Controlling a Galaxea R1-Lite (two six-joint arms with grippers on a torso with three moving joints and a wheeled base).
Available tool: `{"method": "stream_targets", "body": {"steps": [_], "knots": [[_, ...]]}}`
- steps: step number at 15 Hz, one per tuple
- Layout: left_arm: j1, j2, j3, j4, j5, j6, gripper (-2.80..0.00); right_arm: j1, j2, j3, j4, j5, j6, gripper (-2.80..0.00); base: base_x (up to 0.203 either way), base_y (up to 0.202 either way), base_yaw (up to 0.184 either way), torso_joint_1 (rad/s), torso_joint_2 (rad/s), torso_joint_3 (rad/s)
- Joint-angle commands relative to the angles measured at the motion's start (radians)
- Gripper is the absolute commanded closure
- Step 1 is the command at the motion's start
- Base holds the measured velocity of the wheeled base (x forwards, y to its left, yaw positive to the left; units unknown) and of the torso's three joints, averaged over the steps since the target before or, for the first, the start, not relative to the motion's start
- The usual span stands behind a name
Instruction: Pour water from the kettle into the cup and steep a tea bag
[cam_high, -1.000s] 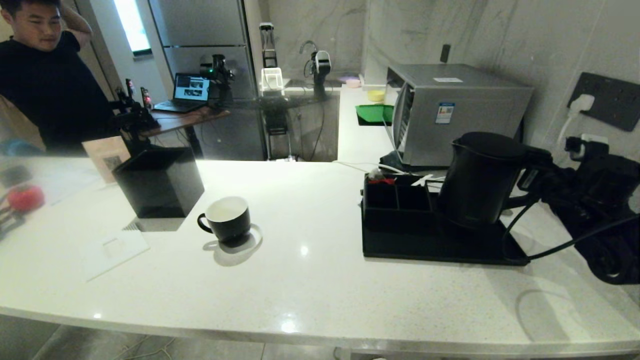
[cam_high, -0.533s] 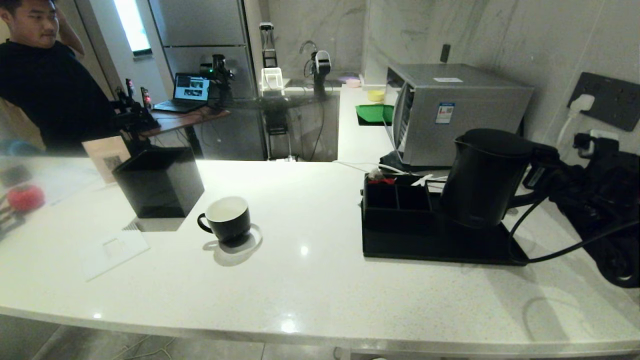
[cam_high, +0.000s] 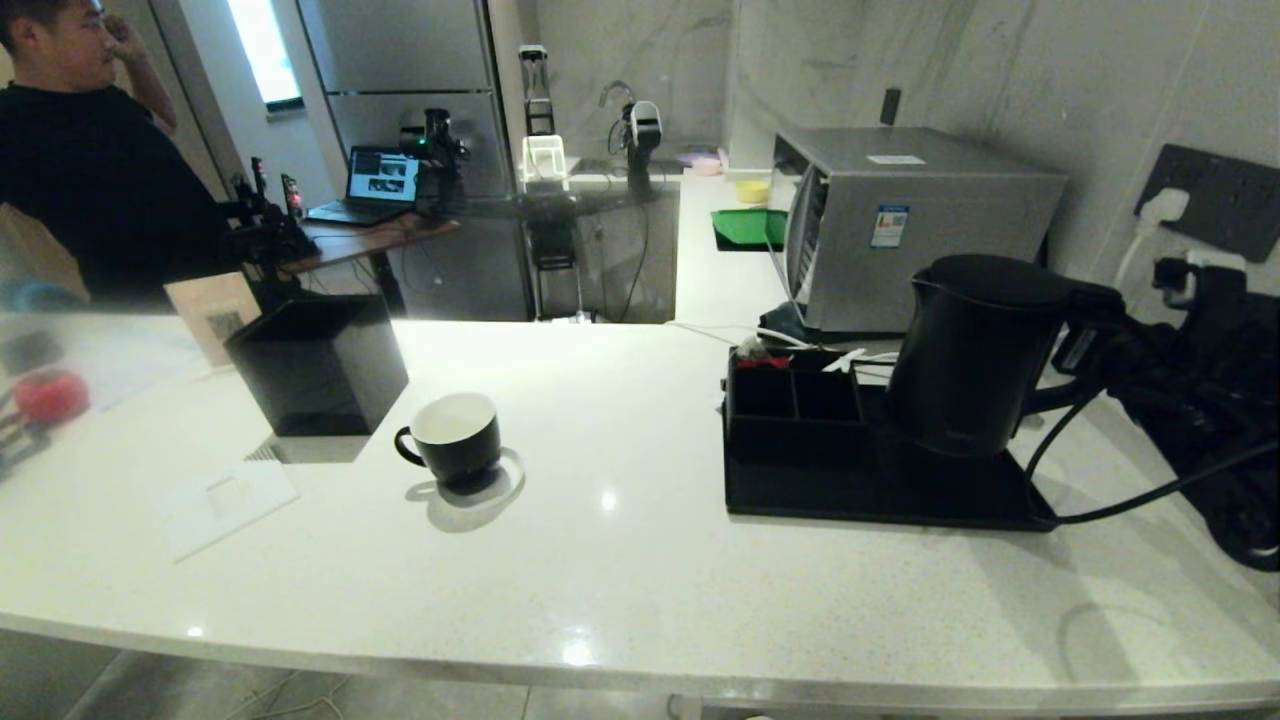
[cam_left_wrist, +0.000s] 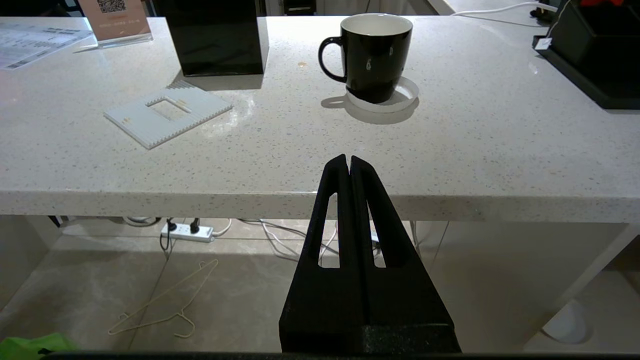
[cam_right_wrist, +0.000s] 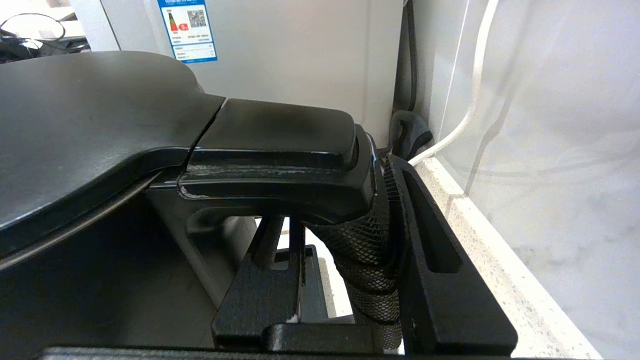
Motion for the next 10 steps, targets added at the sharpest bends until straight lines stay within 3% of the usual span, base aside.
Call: {"method": "stream_targets", "body": {"steps": [1, 10], "knots": [[0.0, 0.0, 0.0, 0.0, 0.0, 0.0, 0.0, 0.0, -0.022, 0.007, 0.003, -0.001, 0.001, 0.0, 0.0, 0.0, 0.0, 0.0, 0.0, 0.0], [0.0, 0.0, 0.0, 0.0, 0.0, 0.0, 0.0, 0.0, -0.095, 0.043, 0.036, -0.001, -0.002, 0.0, 0.0, 0.0, 0.0, 0.0, 0.0, 0.0]]}}
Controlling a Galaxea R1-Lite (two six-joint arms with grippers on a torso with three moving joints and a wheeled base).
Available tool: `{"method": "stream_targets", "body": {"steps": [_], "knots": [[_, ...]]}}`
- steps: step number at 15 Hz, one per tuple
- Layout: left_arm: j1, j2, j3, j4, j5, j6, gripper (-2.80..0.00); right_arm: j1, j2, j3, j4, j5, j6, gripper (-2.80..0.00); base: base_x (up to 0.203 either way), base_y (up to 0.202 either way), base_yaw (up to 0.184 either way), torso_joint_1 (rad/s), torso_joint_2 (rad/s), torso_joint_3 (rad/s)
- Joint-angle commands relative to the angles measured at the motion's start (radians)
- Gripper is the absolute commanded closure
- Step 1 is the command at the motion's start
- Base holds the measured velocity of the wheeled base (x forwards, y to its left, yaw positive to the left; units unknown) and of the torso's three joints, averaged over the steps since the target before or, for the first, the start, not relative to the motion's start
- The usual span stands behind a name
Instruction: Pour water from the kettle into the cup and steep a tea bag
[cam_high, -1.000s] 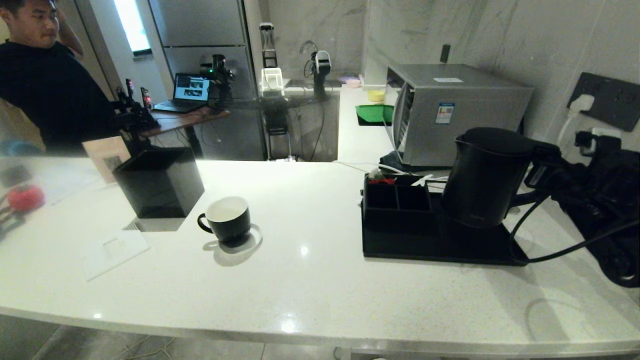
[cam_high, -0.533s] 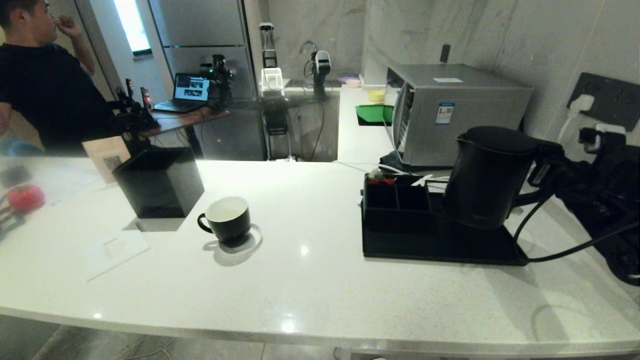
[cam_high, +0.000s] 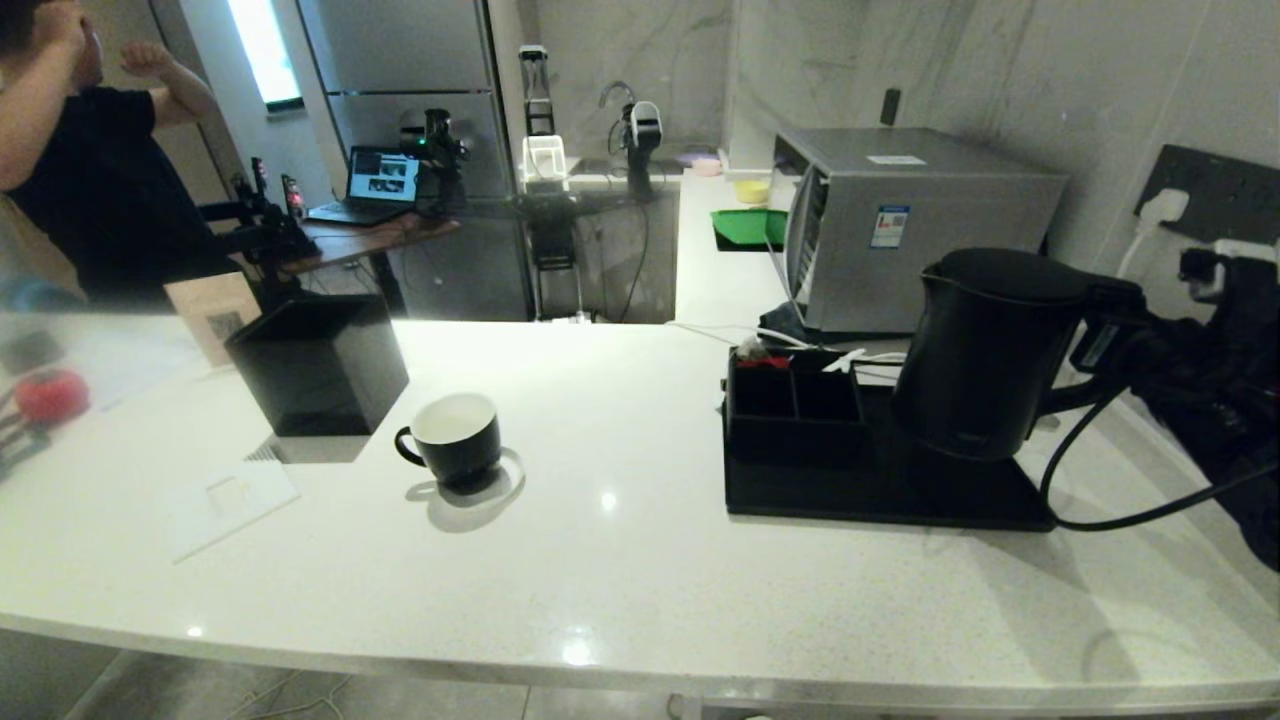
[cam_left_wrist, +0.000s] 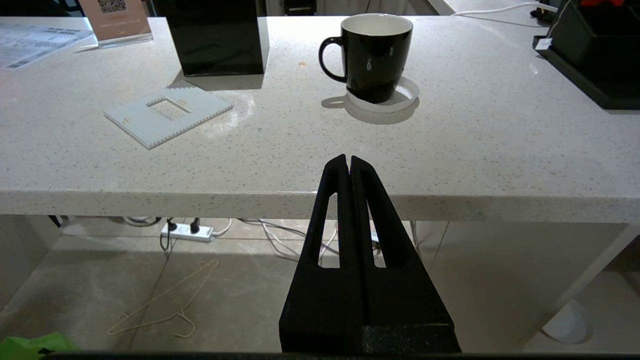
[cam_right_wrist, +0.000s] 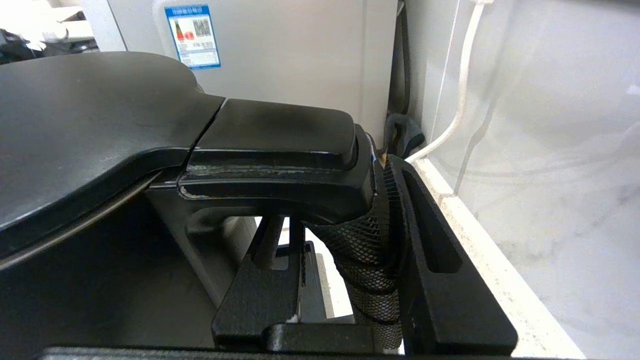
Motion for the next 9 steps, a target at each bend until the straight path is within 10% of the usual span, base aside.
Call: {"method": "stream_targets", "body": {"steps": [1, 9], "knots": [[0.0, 0.0, 0.0, 0.0, 0.0, 0.0, 0.0, 0.0, -0.019, 0.007, -0.001, -0.001, -0.001, 0.0, 0.0, 0.0, 0.0, 0.0, 0.0, 0.0], [0.0, 0.0, 0.0, 0.0, 0.0, 0.0, 0.0, 0.0, -0.075, 0.063, 0.012, -0.001, -0.001, 0.0, 0.0, 0.0, 0.0, 0.0, 0.0, 0.0]]}}
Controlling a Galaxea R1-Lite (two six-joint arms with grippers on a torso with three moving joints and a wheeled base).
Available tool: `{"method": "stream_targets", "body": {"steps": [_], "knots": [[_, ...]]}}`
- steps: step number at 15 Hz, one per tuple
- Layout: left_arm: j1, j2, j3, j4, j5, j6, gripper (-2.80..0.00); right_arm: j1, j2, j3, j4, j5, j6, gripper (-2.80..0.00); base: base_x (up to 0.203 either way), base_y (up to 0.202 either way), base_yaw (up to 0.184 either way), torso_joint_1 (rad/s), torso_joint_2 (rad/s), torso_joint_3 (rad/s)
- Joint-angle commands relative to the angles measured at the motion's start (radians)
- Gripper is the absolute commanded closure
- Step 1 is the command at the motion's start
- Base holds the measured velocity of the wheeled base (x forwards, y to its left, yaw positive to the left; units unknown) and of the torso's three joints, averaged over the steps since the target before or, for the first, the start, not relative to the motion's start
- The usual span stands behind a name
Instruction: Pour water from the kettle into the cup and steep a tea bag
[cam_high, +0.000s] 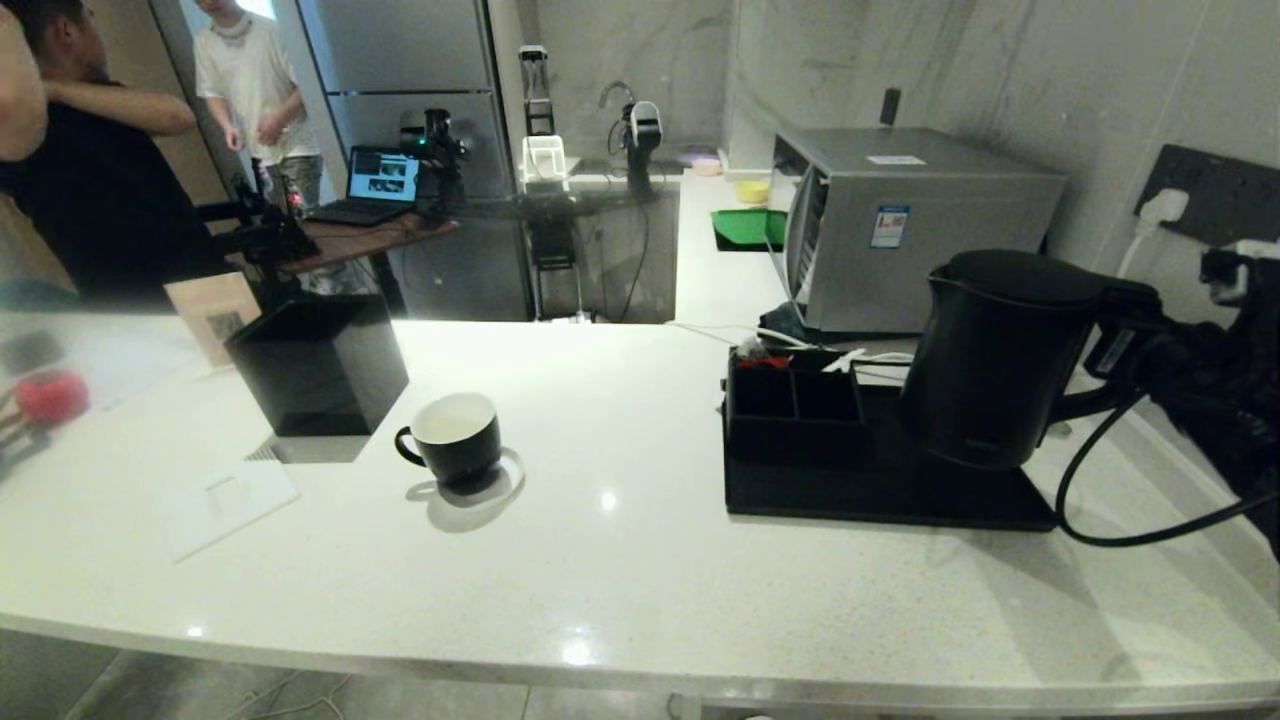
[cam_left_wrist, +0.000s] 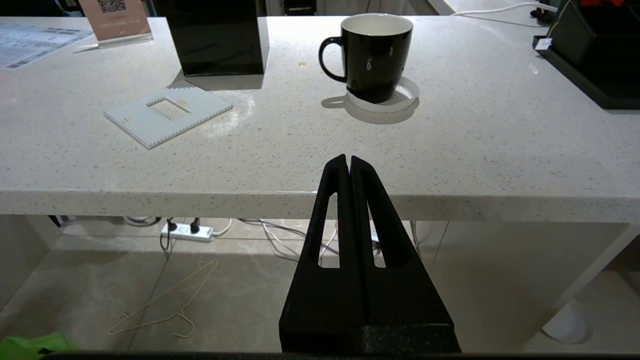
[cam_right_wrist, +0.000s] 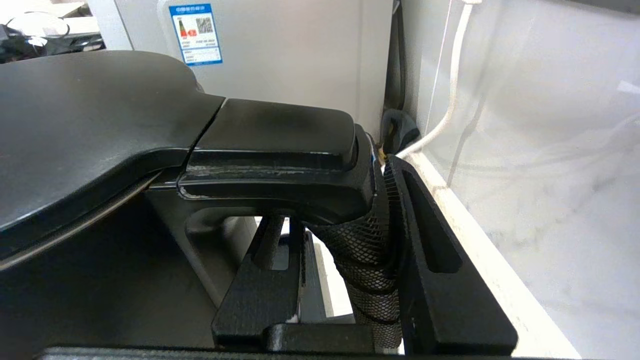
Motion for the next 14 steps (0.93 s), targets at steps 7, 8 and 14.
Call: {"method": "stream_targets", "body": {"steps": [7, 8, 14], "knots": [[0.0, 0.0, 0.0, 0.0, 0.0, 0.0, 0.0, 0.0, -0.083, 0.092, -0.01, -0.001, 0.0, 0.0, 0.0, 0.0, 0.0, 0.0, 0.0, 0.0], [0.0, 0.0, 0.0, 0.0, 0.0, 0.0, 0.0, 0.0, -0.091, 0.101, -0.011, -0.001, 0.0, 0.0, 0.0, 0.0, 0.0, 0.0, 0.0, 0.0], [0.0, 0.0, 0.0, 0.0, 0.0, 0.0, 0.0, 0.0, -0.126, 0.143, -0.011, -0.001, 0.0, 0.0, 0.0, 0.0, 0.0, 0.0, 0.0, 0.0]]}}
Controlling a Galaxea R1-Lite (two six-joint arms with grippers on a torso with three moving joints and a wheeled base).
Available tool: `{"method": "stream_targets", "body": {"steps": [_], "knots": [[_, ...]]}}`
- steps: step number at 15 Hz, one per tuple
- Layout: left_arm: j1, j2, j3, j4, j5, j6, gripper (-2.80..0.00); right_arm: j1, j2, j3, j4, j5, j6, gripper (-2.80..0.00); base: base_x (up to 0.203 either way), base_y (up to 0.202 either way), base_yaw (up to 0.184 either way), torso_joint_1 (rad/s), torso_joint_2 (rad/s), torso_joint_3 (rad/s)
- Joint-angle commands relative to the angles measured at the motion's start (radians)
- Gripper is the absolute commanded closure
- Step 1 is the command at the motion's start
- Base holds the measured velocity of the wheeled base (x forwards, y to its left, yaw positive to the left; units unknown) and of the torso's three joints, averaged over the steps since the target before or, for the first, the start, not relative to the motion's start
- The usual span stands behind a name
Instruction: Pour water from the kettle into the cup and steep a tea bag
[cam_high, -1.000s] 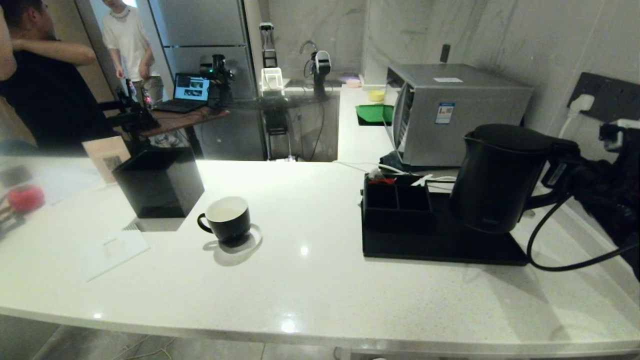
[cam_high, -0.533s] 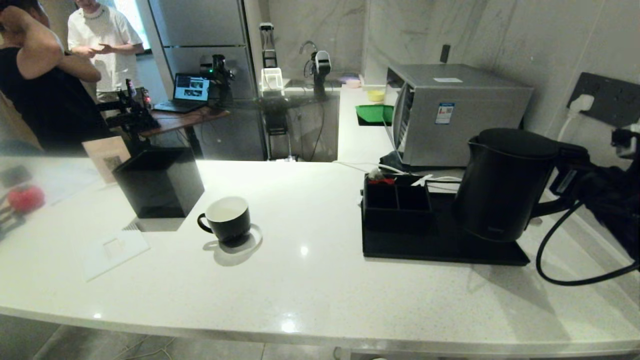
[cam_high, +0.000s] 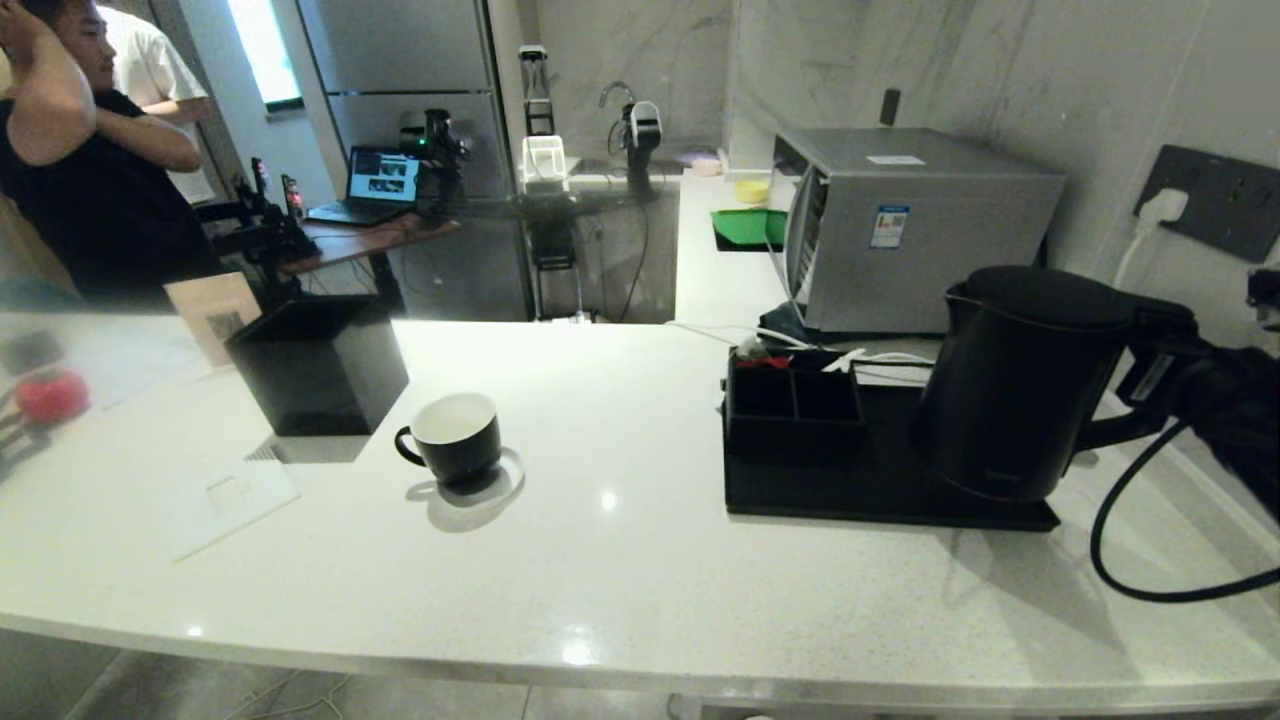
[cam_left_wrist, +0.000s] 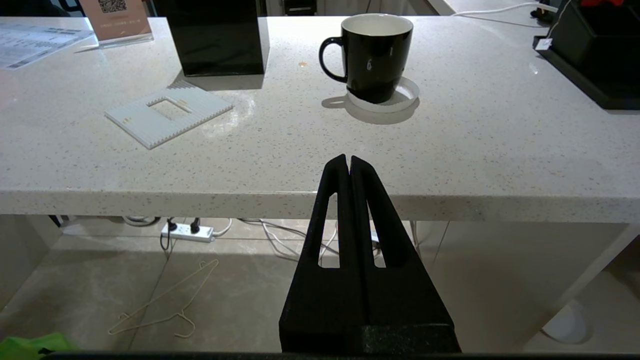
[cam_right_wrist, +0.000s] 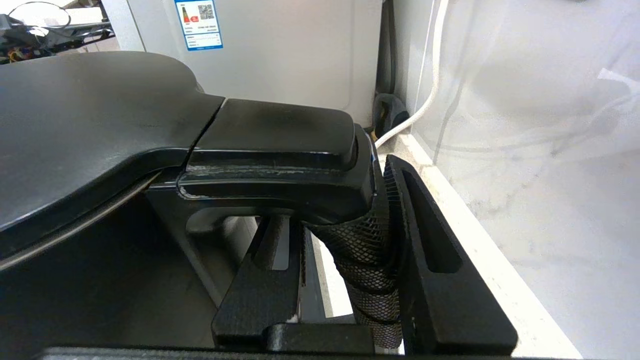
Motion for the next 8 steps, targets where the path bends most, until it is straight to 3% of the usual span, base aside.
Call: {"method": "stream_targets", "body": {"steps": [1, 8], "knots": [[0.0, 0.0, 0.0, 0.0, 0.0, 0.0, 0.0, 0.0, -0.013, 0.01, -0.007, -0.001, 0.001, 0.0, 0.0, 0.0, 0.0, 0.0, 0.0, 0.0], [0.0, 0.0, 0.0, 0.0, 0.0, 0.0, 0.0, 0.0, -0.023, 0.027, -0.007, -0.001, 0.001, 0.0, 0.0, 0.0, 0.0, 0.0, 0.0, 0.0]]}}
